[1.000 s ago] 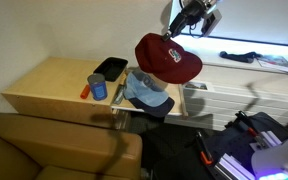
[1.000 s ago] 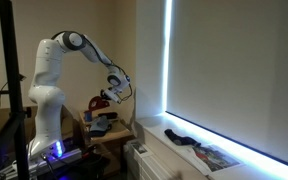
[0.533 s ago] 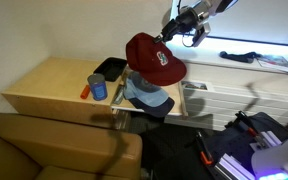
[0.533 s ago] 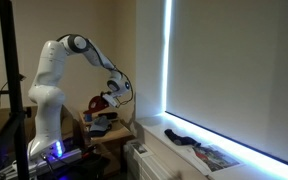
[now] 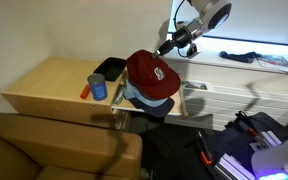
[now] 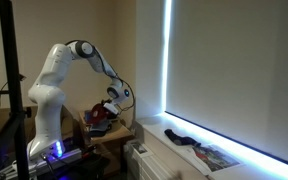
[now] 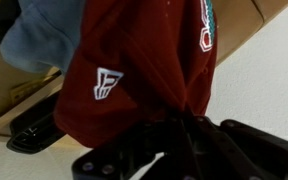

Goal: Put the maroon cap on top of the blue cap in the top drawer

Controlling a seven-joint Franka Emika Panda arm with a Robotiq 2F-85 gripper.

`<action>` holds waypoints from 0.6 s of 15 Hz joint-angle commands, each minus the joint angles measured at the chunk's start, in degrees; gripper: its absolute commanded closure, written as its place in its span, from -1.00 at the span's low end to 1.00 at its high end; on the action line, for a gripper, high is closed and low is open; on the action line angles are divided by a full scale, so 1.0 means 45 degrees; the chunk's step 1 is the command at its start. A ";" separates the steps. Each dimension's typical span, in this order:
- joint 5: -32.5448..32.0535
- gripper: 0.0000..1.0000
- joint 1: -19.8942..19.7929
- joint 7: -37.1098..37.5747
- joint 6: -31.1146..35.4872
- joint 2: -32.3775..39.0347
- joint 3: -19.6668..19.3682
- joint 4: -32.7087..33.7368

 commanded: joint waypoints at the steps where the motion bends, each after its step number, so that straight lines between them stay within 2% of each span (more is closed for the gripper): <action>1: -0.0038 0.89 -0.0040 -0.0040 0.0083 0.0096 0.0033 0.0046; 3: -0.0110 0.97 -0.0042 0.0032 0.0141 0.0354 0.0010 0.0168; 9: 0.2061 0.97 -0.0110 -0.2090 0.0653 0.2410 0.0285 0.1296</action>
